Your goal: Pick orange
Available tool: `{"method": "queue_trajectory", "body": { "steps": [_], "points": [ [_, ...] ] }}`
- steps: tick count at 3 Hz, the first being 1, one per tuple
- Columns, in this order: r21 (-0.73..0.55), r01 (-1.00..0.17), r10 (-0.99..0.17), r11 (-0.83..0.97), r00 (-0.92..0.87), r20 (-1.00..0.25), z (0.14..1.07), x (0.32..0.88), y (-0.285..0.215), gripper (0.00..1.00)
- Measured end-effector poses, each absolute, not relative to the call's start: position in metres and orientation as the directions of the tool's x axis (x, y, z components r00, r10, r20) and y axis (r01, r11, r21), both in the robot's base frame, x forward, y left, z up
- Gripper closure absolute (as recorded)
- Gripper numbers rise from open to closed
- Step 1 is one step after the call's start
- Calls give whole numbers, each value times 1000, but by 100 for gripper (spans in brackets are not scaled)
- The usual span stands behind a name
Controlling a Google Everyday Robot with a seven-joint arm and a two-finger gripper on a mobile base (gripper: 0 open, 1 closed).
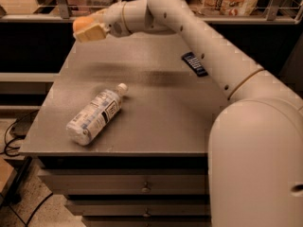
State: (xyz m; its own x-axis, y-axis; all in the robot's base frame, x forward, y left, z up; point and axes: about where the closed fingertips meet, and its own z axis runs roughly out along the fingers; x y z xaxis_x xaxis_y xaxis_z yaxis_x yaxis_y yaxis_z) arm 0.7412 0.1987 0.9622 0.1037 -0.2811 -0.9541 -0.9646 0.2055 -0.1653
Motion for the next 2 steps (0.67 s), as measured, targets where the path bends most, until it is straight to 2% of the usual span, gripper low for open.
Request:
{"method": "queue_trajectory", "body": {
  "steps": [1,2],
  "points": [
    [-317,-933,-333,170,248,-909,1045,715,157,100],
    [-315,-941,-345,126,256,-903,1048,704,155,100]
  ]
}}
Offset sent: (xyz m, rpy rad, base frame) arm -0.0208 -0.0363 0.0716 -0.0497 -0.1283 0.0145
